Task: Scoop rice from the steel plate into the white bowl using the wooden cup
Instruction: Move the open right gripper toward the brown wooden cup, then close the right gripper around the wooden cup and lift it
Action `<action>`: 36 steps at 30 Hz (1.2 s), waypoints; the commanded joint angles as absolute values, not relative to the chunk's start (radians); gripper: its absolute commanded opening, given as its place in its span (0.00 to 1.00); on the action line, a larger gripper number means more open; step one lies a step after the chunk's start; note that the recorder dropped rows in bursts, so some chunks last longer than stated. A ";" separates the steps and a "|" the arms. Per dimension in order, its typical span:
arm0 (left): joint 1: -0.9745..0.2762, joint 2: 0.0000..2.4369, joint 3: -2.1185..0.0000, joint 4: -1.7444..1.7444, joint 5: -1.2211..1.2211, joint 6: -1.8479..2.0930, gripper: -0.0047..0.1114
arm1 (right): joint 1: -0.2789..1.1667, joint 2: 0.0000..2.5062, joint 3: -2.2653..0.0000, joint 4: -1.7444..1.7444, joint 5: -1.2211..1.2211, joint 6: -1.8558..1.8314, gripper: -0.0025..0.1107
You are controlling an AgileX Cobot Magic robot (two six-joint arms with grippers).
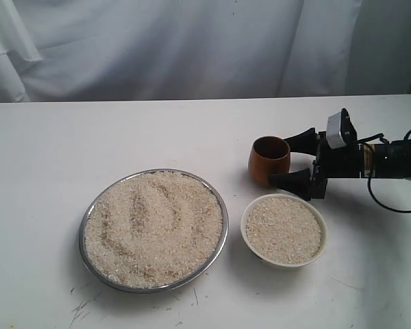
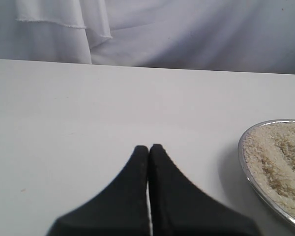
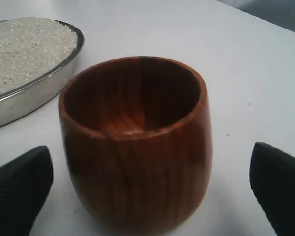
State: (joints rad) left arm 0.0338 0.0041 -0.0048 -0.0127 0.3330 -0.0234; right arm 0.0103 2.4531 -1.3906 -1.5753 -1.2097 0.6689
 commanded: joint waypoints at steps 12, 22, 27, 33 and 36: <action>0.031 0.000 0.000 -0.012 0.319 -0.024 0.04 | 0.064 2.459 -1.394 -1.472 -1.221 0.645 0.95; 0.031 0.000 0.000 -0.012 0.319 -0.024 0.04 | 0.079 2.494 -1.394 -1.449 -1.221 0.643 0.95; 0.031 0.000 0.000 -0.012 0.319 -0.024 0.04 | 0.080 2.494 -1.394 -1.429 -1.200 0.641 0.92; 0.031 0.000 0.000 -0.012 0.319 -0.024 0.04 | 0.081 2.494 -1.394 -1.417 -1.221 0.670 0.61; 0.031 0.000 0.000 -0.012 0.319 -0.024 0.04 | 0.081 2.494 -1.394 -1.405 -1.221 0.683 0.55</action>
State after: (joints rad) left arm 0.0338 0.0041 -0.0048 -0.0127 0.3330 -0.0234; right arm 0.0792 2.4993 -1.3906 -1.4212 -1.2094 0.6723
